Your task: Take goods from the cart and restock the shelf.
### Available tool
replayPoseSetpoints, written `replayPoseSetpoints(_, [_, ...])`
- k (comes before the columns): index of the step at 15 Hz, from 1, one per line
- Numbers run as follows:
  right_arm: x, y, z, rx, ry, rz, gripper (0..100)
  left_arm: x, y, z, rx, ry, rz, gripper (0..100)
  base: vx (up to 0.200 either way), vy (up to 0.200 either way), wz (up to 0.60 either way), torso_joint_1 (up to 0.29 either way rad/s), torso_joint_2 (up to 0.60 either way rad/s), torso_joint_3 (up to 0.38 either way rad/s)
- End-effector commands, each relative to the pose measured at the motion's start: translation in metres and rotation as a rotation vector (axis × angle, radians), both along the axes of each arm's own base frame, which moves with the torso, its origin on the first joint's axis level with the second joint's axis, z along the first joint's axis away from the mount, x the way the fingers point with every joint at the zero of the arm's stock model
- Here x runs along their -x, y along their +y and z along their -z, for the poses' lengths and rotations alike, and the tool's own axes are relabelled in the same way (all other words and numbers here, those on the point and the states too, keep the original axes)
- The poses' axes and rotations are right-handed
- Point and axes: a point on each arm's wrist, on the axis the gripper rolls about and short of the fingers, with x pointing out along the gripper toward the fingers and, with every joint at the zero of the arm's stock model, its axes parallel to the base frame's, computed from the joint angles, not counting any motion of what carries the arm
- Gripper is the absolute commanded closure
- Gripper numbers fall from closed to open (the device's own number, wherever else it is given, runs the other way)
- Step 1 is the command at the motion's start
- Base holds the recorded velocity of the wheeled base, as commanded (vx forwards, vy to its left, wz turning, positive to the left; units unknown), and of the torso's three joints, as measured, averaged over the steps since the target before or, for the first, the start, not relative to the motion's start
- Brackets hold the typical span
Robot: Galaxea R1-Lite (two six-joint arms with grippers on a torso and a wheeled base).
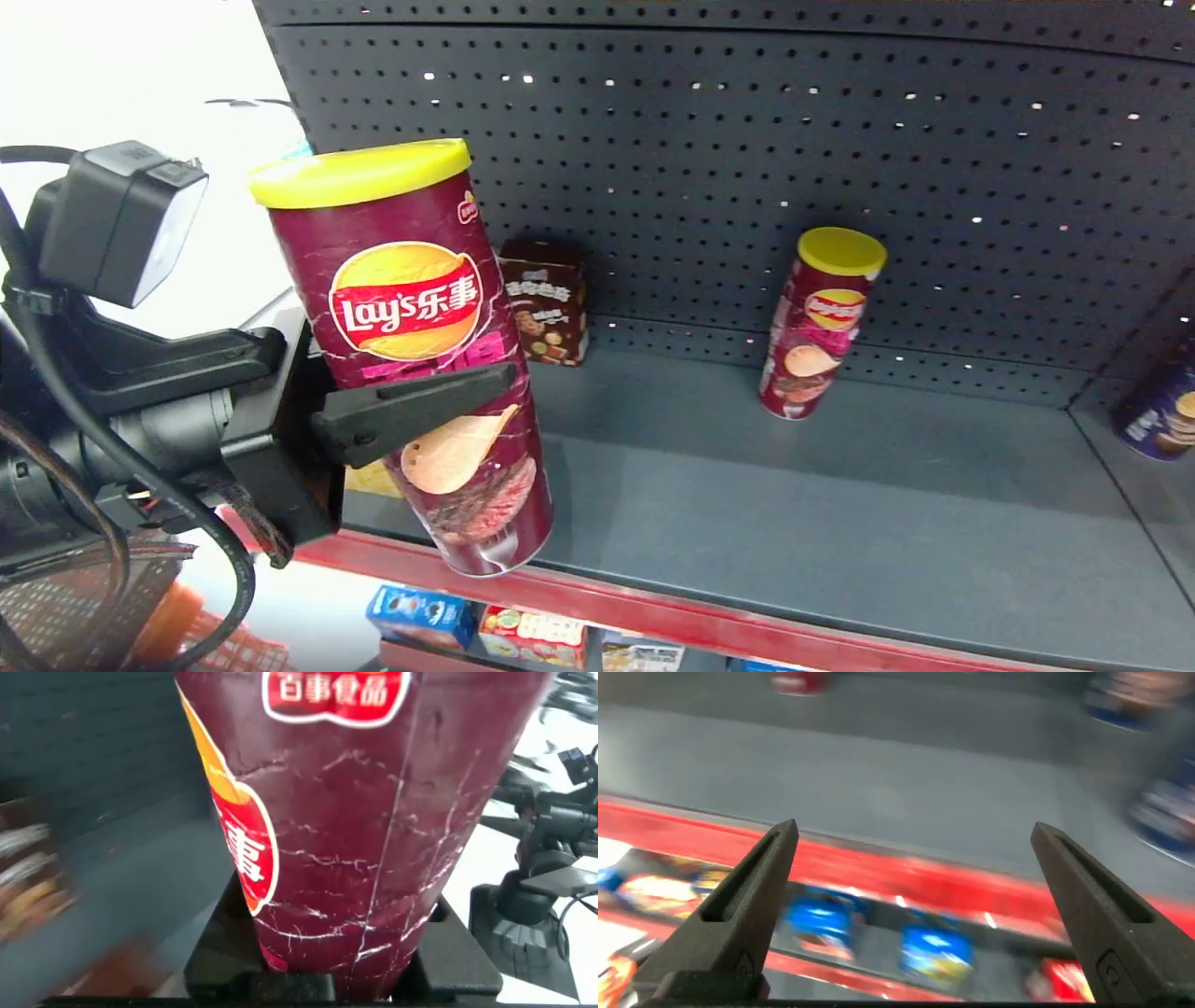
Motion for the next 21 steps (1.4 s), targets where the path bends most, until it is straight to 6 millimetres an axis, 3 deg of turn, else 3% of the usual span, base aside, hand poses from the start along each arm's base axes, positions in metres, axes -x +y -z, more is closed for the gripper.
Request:
replayPoseSetpoints(1, [0.0, 0.0, 0.0, 0.001, 0.0, -0.001, 0, -0.0005, -0.0003, -0.0007, 0.001, -0.003, 0.001, 100, 0.0, 0.0, -0.6, -0.002, 0.01, 0.002])
replayPoseSetpoints(21, [0.0, 0.0, 0.0, 0.0, 0.0, -0.001, 0, 0.0002, 0.0018, 0.0025, 0.0, 0.001, -0.007, 100, 0.0, 0.0, -0.06, 0.001, 0.0, 0.0])
